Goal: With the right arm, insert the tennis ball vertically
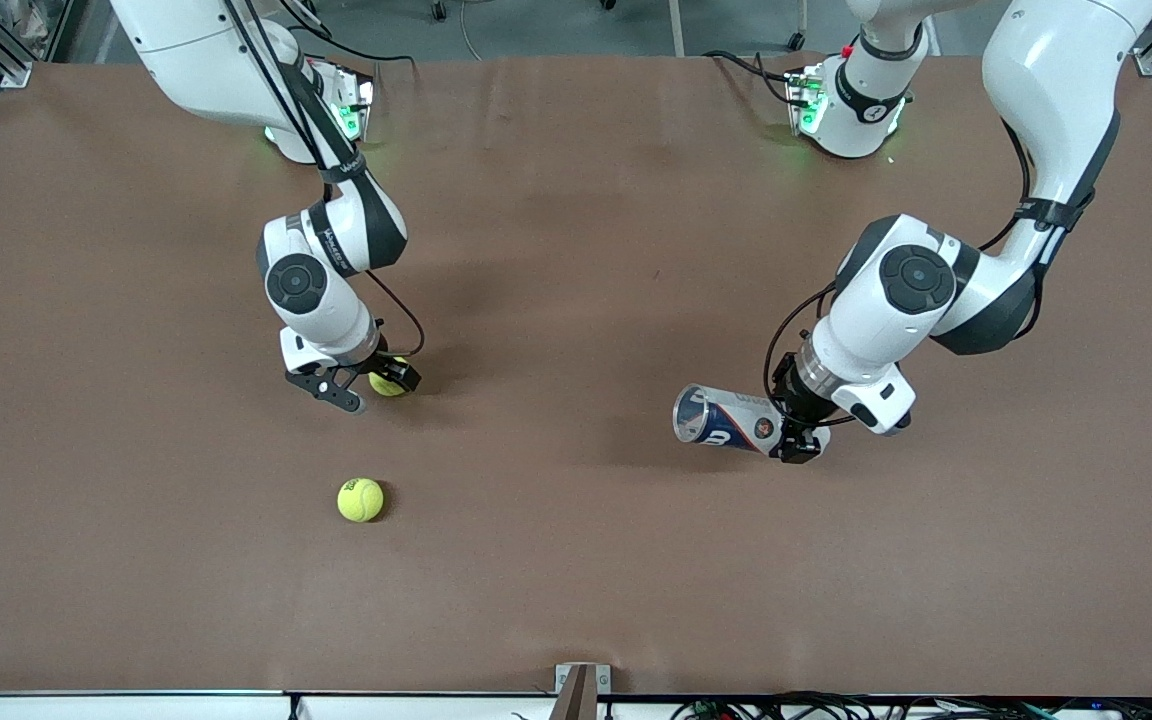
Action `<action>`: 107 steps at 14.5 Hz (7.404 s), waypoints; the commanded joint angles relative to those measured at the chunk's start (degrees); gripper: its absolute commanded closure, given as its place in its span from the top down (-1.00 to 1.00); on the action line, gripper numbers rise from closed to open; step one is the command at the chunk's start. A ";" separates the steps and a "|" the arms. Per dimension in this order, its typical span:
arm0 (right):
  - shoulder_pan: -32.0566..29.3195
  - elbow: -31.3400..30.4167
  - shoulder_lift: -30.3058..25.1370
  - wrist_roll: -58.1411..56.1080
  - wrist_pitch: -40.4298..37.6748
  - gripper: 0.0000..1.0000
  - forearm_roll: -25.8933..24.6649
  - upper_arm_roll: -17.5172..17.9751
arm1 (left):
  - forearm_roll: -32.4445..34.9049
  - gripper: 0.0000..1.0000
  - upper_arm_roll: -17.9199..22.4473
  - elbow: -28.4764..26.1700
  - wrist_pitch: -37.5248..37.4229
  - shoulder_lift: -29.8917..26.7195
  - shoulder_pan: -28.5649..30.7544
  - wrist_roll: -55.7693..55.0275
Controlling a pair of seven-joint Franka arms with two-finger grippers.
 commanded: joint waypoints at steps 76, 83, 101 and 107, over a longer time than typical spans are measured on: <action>-1.00 50.38 8.52 12.14 -40.33 1.00 16.85 -1.01 | -84.92 0.50 -14.00 15.11 15.44 39.89 -6.09 81.74; -8.13 41.58 9.40 -6.51 -31.65 1.00 6.65 -1.19 | -85.01 0.52 -14.00 15.11 15.44 39.89 -6.09 81.74; -8.23 37.36 20.30 -12.51 -7.91 1.00 3.39 -0.93 | -85.45 0.54 -14.00 15.20 15.35 39.89 -6.09 81.74; -7.96 35.34 21.26 -12.51 -4.74 0.96 3.39 -0.93 | -85.45 0.54 -14.00 15.20 15.35 39.89 -6.09 81.74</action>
